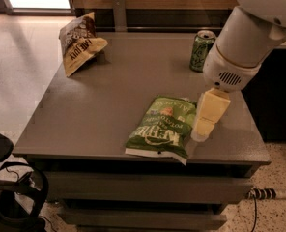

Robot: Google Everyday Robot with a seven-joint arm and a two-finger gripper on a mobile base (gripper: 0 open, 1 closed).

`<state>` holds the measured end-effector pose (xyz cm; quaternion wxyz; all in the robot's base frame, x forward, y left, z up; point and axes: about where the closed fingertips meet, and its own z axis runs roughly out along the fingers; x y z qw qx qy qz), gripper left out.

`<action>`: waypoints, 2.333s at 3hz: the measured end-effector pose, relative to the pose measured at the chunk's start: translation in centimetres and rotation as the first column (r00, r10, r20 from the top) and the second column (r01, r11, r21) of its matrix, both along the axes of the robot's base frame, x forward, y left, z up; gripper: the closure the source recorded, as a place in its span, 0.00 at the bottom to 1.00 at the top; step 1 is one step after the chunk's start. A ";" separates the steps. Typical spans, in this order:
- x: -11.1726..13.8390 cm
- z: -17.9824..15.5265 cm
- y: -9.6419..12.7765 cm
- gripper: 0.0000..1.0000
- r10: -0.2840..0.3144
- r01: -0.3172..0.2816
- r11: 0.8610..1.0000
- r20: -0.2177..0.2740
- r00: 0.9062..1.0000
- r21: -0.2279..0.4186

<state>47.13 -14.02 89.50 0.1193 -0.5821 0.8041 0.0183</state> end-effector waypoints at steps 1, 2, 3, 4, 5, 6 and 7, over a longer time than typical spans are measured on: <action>0.1 -1.6 0.2 0.00 -0.015 0.016 0.999 -0.015 1.000 0.046; 1.1 -4.6 2.3 0.00 -0.003 0.011 0.983 -0.040 0.999 0.182; 0.9 -4.3 2.1 0.00 -0.003 0.009 0.986 -0.038 0.999 0.167; 0.9 -4.4 2.6 0.00 0.002 0.004 0.987 -0.039 0.999 0.158; 0.5 -5.2 4.1 0.00 0.003 0.003 0.993 -0.046 0.999 0.118; 0.0 -7.1 6.3 0.02 -0.007 0.010 0.999 -0.062 0.998 0.043; 0.1 -8.7 7.2 0.24 -0.002 0.004 1.000 -0.083 0.997 0.026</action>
Offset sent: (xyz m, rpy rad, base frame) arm 0.0241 0.0442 -0.0750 0.3415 0.0674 0.0052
